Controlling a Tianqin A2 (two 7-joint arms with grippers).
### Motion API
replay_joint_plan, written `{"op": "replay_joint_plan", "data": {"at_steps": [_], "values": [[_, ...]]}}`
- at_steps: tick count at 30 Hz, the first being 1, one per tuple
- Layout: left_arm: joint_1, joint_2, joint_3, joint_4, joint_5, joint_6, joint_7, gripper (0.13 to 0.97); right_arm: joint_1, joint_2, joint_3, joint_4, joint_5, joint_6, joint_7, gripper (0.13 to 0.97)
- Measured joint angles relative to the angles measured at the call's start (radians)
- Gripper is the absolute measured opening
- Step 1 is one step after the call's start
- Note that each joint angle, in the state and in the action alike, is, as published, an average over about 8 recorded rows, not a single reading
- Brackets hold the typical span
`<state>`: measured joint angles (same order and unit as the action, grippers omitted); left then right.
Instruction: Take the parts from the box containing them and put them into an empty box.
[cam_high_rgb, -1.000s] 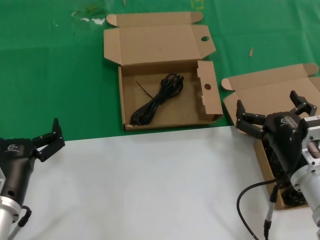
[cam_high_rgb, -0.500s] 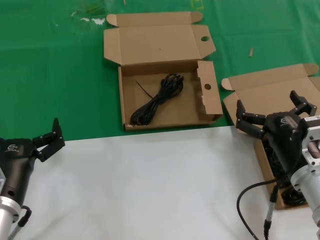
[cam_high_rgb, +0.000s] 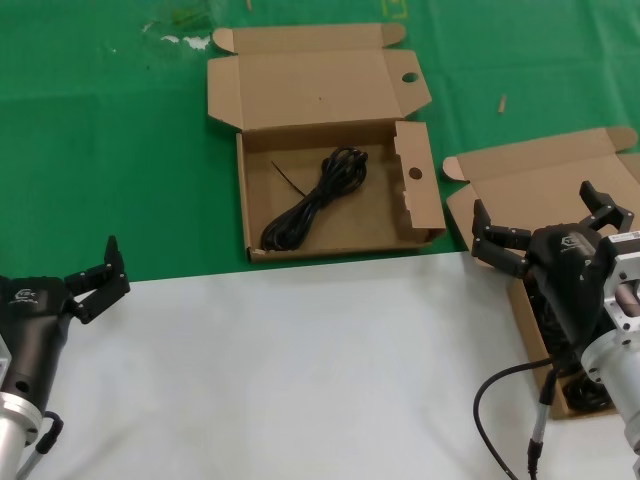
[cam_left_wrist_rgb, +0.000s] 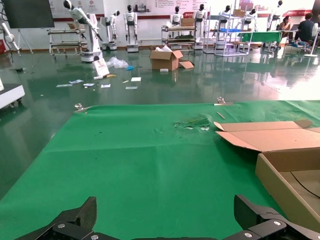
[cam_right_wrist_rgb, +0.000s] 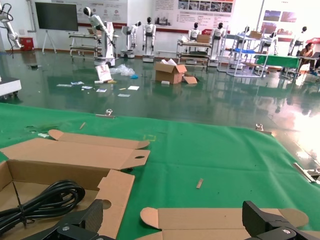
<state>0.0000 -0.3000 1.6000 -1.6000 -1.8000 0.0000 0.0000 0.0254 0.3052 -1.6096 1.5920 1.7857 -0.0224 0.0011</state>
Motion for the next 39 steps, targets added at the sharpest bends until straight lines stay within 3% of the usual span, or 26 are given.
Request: {"op": "replay_joint_plan", "data": {"at_steps": [39], "values": [[0.000, 0.000, 0.000, 0.000, 0.000, 0.000, 0.000, 0.966, 0.000, 0.000, 0.000, 0.000, 0.000, 0.000, 0.000, 0.966]]}}
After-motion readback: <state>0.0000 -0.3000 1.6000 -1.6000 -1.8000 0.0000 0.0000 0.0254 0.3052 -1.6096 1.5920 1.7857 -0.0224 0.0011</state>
